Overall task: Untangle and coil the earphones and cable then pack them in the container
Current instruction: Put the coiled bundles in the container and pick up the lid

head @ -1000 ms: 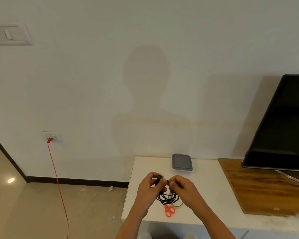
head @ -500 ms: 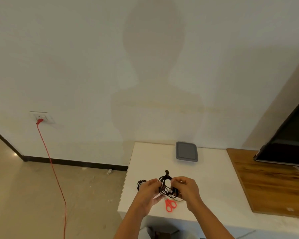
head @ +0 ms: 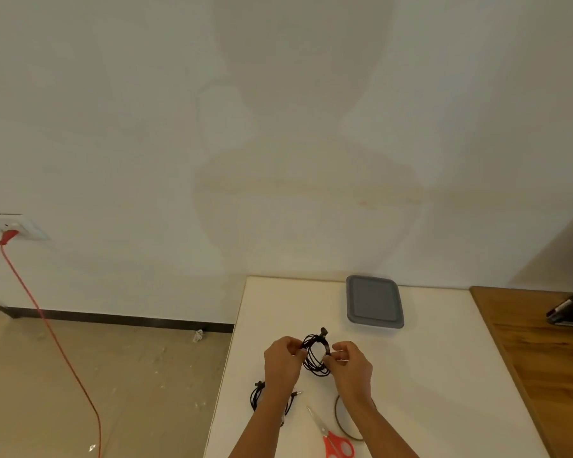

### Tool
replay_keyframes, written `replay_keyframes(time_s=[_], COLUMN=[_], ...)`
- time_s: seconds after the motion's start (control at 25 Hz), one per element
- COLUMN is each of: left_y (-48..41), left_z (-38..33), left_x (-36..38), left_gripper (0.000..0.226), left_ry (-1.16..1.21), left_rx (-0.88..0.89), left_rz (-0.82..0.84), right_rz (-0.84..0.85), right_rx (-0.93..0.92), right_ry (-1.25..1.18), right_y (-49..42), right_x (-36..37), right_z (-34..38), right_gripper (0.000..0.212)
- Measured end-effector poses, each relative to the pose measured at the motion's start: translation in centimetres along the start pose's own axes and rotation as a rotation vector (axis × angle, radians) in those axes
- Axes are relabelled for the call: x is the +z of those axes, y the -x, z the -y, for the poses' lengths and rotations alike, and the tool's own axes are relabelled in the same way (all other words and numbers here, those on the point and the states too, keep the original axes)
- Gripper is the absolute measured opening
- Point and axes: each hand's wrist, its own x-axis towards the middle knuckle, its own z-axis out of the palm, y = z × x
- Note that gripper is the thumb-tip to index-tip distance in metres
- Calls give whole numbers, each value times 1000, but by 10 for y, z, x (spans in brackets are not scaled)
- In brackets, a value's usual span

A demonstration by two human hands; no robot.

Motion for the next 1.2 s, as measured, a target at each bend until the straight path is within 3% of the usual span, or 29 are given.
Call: replay_keyframes(time_s=[0.12,0.24,0.32,0.4,0.44,0.6,0.8,0.96,1.08,1.16,1.2], left_y=[-14,-13,-10,-13,-13,-11,-8,-4,6,11,13], left_z=[14,20,19,14,9,-15,-18,-16,-16,-13,-13], left_x=[13,14,10,9,11,32,51,63,72,77,78], left_gripper=[27,32,29,25,23,24,30,29,25,30,32], left_ry=[-162,-159,-128,-54,-17,49,286,494,434,290,250], left_rx=[4,-17,23,65,71,-9,-168,-239,-254,-205,-192], left_rz=[45,-14,-86,-111,-92,47,212,276,318,323,304], right_rz=[47,77,-120,-291,-262,144,136,100,128,118,131], right_rx=[-5,-49,-206,-377,-425,-377,-367,-540,-531,-621,-614], right_ry=[9,73,243,413,489,984,1291,1350,1317,1284,1164], right_y=[-13,-17,-31,-56,-70,-109,-104,-62,-33,-24,-23], right_x=[9,-1,-19,-37,-45,-43,-28,-35,-38,-46,-49], right_z=[-23,-27,-19,-4,4,14,-2,-20,-39,-42,-39], right_gripper=[18,13,15,32,43,74,63,65,64,30,37])
